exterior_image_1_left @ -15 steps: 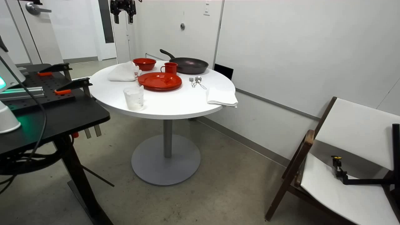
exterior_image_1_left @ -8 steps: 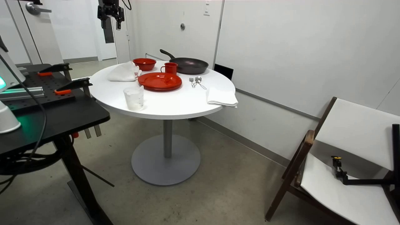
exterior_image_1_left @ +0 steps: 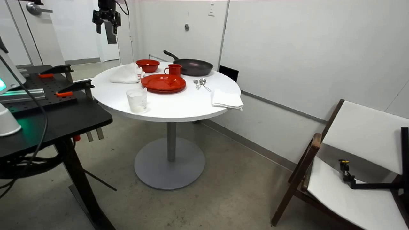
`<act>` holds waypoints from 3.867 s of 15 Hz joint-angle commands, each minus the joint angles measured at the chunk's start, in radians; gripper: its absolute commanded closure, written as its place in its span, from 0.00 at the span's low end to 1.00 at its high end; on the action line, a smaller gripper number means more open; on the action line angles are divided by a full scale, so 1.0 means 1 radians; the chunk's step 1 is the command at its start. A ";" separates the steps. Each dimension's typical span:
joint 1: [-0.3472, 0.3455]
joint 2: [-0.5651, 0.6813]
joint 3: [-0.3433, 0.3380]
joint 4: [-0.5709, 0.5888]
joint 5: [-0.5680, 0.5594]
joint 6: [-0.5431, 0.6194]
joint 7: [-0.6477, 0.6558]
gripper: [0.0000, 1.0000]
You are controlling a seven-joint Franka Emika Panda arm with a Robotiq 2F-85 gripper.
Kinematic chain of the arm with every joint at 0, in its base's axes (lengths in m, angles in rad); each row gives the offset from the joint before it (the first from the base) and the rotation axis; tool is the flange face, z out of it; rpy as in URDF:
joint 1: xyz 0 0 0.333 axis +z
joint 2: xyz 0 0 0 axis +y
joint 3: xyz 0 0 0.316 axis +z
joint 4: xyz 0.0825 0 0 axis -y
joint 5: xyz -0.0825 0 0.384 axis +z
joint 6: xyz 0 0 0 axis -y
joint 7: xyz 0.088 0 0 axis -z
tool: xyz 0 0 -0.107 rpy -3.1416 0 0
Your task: Pick up the cloth from the table and wipe the plate
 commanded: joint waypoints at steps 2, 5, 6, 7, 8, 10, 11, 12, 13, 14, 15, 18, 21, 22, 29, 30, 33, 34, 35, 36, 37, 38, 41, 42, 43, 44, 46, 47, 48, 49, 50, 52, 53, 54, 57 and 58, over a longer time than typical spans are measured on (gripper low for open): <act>0.004 0.000 -0.003 0.005 0.004 -0.007 -0.002 0.00; 0.004 0.000 -0.003 0.007 0.006 -0.008 -0.003 0.00; 0.004 0.000 -0.003 0.008 0.006 -0.009 -0.003 0.00; 0.004 0.000 -0.003 0.008 0.006 -0.009 -0.003 0.00; 0.004 0.000 -0.003 0.008 0.006 -0.009 -0.003 0.00; 0.004 0.000 -0.003 0.008 0.006 -0.009 -0.003 0.00; 0.004 0.000 -0.003 0.008 0.006 -0.009 -0.003 0.00; 0.004 0.000 -0.003 0.008 0.006 -0.009 -0.003 0.00; 0.004 0.000 -0.003 0.008 0.006 -0.009 -0.003 0.00; 0.004 0.000 -0.003 0.008 0.006 -0.009 -0.003 0.00; 0.004 0.000 -0.003 0.008 0.006 -0.009 -0.003 0.00; 0.004 0.000 -0.003 0.008 0.006 -0.009 -0.003 0.00; 0.004 0.000 -0.003 0.008 0.006 -0.009 -0.003 0.00; 0.004 0.000 -0.003 0.008 0.006 -0.009 -0.003 0.00; 0.010 0.058 -0.010 0.022 0.000 0.066 0.032 0.00; 0.013 0.080 -0.013 0.025 0.001 0.095 0.048 0.00; 0.025 0.151 -0.019 0.050 0.018 0.108 0.100 0.00; 0.034 0.174 -0.025 0.058 0.013 0.112 0.129 0.00; 0.045 0.205 -0.034 0.074 0.008 0.113 0.162 0.00; 0.059 0.232 -0.043 0.089 0.001 0.117 0.195 0.00; 0.071 0.264 -0.051 0.111 0.000 0.121 0.222 0.00; 0.083 0.291 -0.059 0.131 0.002 0.123 0.244 0.00; 0.112 0.370 -0.076 0.211 0.011 0.115 0.288 0.00; 0.123 0.395 -0.084 0.236 0.006 0.119 0.300 0.00; 0.130 0.416 -0.091 0.258 0.006 0.124 0.307 0.00; 0.137 0.439 -0.099 0.281 0.007 0.125 0.320 0.00; 0.153 0.484 -0.123 0.329 -0.002 0.133 0.348 0.00; 0.158 0.505 -0.133 0.352 -0.004 0.130 0.354 0.00; 0.164 0.525 -0.147 0.373 -0.008 0.129 0.364 0.00; 0.168 0.542 -0.159 0.391 -0.009 0.130 0.375 0.00; 0.170 0.562 -0.170 0.412 -0.002 0.129 0.391 0.00; 0.171 0.595 -0.185 0.453 0.012 0.125 0.424 0.00; 0.170 0.609 -0.189 0.471 0.017 0.125 0.438 0.00; 0.167 0.622 -0.190 0.488 0.020 0.130 0.445 0.00; 0.155 0.653 -0.178 0.537 0.044 0.144 0.456 0.00; 0.154 0.661 -0.176 0.552 0.053 0.148 0.459 0.00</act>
